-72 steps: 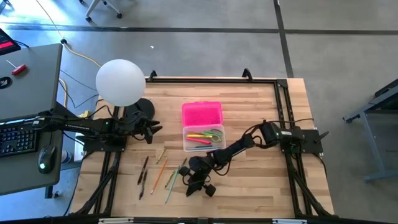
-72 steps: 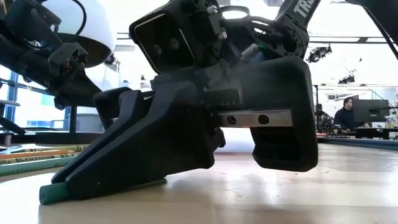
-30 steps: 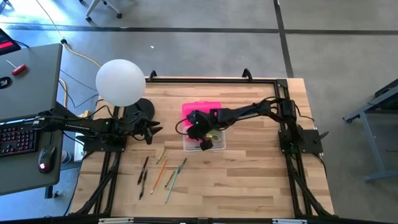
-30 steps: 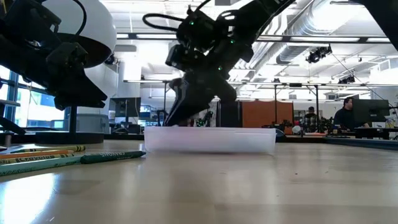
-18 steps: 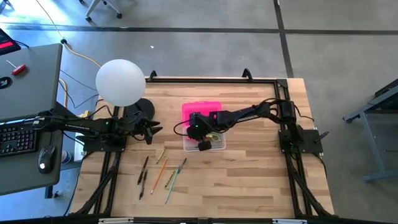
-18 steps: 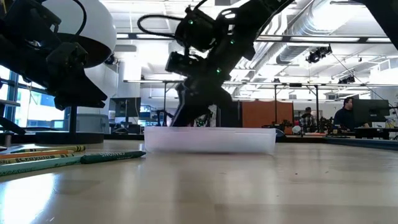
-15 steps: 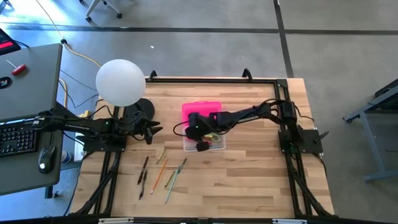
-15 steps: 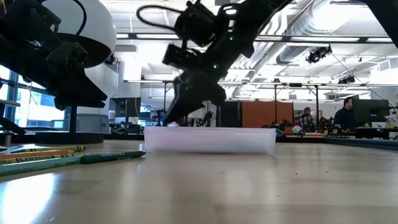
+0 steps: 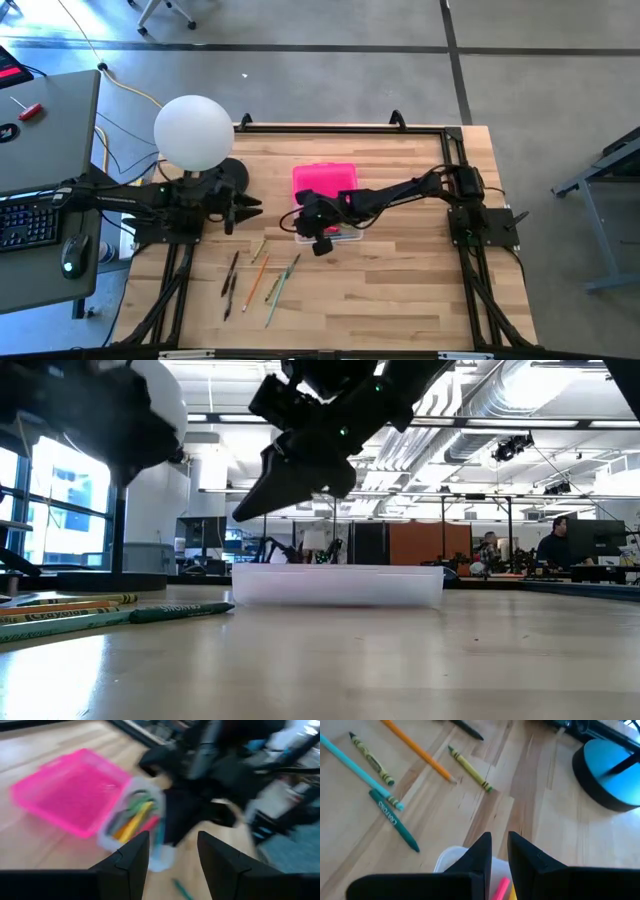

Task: Pick & place school supplies into a supply box
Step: Put the top black pen into the pink supply box

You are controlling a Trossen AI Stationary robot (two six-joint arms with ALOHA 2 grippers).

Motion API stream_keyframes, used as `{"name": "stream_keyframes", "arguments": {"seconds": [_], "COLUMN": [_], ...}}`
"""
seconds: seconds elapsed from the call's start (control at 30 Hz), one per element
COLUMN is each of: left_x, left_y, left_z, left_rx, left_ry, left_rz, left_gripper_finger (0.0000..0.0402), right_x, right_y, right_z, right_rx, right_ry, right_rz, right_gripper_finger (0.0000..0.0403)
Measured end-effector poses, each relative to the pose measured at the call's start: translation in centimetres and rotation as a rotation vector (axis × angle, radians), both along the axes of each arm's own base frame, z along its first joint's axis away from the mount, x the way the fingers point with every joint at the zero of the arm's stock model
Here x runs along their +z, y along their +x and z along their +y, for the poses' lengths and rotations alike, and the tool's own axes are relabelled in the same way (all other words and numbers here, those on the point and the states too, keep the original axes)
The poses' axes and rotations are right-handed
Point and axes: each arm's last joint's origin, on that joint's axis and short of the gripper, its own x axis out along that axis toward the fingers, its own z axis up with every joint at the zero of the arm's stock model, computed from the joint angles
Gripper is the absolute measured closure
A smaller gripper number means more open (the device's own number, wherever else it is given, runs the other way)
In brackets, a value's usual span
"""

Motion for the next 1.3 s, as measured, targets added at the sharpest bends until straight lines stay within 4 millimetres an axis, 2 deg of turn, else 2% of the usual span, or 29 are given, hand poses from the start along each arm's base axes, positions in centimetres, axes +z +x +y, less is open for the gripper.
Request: {"name": "stream_keyframes", "arguments": {"seconds": [0.27, 0.4, 0.57, 0.77, 0.87, 1.03, 1.2, 1.3], "left_x": [4.3, 4.9, 2.9, 0.4, -0.7, -2.8, -4.3, -4.9], "left_y": [-1.1, -1.7, -1.4, -0.1, 0.4, 0.7, 1.2, 1.4], "left_z": [-0.5, -0.9, -2.2, -5.2, -6.8, -8.5, -9.4, -9.6], "left_rx": [-0.092, -0.058, -0.081, -0.125, -0.062, 0.126, 0.259, 0.275], "left_ry": [0.034, 0.061, -0.038, -0.231, -0.331, -0.39, -0.44, -0.436], "left_rz": [0.05, 0.194, 0.486, 0.777, 0.891, 1.04, 1.131, 1.172], "left_gripper_finger": [0.0204, 0.0204, 0.0204, 0.0204, 0.0204, 0.0204, 0.0204, 0.0204], "right_x": [0.0, -0.1, -0.1, -0.1, -0.2, -0.1, -0.2, -0.2], "right_y": [-0.2, -0.3, -0.3, -0.3, -0.3, -0.3, -0.3, -0.4], "right_z": [0.0, 0.0, 0.0, 0.0, 0.0, 0.0, 0.0, 0.0], "right_rx": [-0.013, -0.015, -0.015, -0.019, -0.026, -0.026, -0.026, -0.017], "right_ry": [-0.002, -0.002, 0.0, 0.005, 0.012, 0.012, 0.014, 0.021], "right_rz": [0.028, 0.035, 0.036, 0.038, 0.045, 0.043, 0.045, 0.046], "right_gripper_finger": [0.0361, 0.0361, 0.0361, 0.0361, 0.0361, 0.0361, 0.0362, 0.0363]}}
